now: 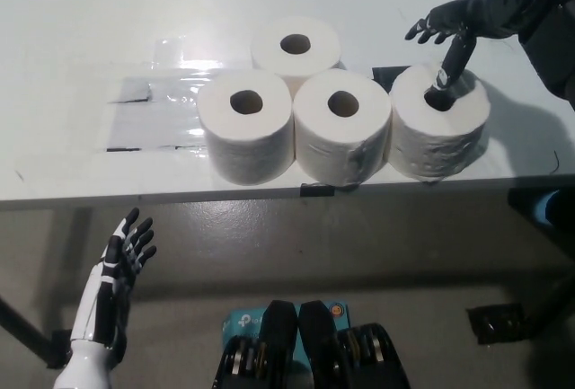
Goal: A few rolls of toilet paper are kept infront of the robot and the robot uses its right hand to lift one of the rolls and and places it on top of the other rolls to stack it.
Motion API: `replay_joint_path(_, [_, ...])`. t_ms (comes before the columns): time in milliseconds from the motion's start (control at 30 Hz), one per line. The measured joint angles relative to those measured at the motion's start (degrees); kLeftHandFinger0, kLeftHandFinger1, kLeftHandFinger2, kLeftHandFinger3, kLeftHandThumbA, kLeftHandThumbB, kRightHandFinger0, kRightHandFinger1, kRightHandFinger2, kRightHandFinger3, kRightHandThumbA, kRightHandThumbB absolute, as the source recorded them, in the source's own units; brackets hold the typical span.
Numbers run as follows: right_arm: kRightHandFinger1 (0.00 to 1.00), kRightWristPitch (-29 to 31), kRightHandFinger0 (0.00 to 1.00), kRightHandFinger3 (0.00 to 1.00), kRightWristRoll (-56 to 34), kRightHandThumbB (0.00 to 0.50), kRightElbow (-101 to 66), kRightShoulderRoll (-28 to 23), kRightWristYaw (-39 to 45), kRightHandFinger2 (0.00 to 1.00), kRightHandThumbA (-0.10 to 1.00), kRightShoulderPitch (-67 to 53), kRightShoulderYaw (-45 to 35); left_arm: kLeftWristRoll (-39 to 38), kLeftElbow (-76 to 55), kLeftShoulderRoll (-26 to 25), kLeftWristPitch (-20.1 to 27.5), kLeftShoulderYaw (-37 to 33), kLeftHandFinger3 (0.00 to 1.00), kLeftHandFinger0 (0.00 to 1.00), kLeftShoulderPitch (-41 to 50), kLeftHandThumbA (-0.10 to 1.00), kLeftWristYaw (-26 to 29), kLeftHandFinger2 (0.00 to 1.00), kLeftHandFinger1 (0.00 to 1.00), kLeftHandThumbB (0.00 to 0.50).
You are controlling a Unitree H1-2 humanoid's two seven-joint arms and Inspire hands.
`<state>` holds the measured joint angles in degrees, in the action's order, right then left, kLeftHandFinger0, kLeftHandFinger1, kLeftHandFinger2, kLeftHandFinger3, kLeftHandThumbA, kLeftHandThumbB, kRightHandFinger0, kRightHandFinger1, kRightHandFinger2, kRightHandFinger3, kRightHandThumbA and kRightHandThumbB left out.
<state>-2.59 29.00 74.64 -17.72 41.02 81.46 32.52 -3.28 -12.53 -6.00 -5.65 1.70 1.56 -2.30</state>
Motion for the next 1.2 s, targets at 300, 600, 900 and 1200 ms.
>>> replay_joint_path(300, [1.0, 0.74, 1.0, 1.0, 0.72, 0.443, 1.0, 0.02, 0.09, 1.0, 0.77, 0.0, 1.26, -0.22, 0.0, -0.09, 0.06, 0.18, 1.0, 1.0, -0.05, 1.0, 0.0, 1.0, 1.0, 0.116])
replay_joint_path(600, [1.0, 0.97, 1.0, 1.0, 1.79, 0.423, 1.94, 0.51, 0.27, 1.0, 0.73, 0.0, 2.96, -0.26, 0.0, -0.1, 0.05, 0.18, 1.0, 1.0, -0.05, 1.0, 0.0, 1.0, 1.0, 0.116])
replay_joint_path(900, [1.0, 1.37, 1.0, 1.0, 2.56, 0.422, 3.37, 2.57, 0.0, 1.0, 0.77, -0.29, 3.75, -0.32, -0.06, -0.1, 0.06, 0.21, 1.0, 1.0, -0.06, 1.0, 0.0, 1.0, 1.0, 0.117])
replay_joint_path(1200, [1.0, 1.75, 1.0, 1.0, 2.64, 0.417, 3.85, 3.25, -0.94, 1.0, 0.76, -0.61, 3.8, -0.33, -0.06, -0.11, 0.06, 0.25, 1.0, 1.0, -0.07, 1.0, -0.01, 1.0, 1.0, 0.127])
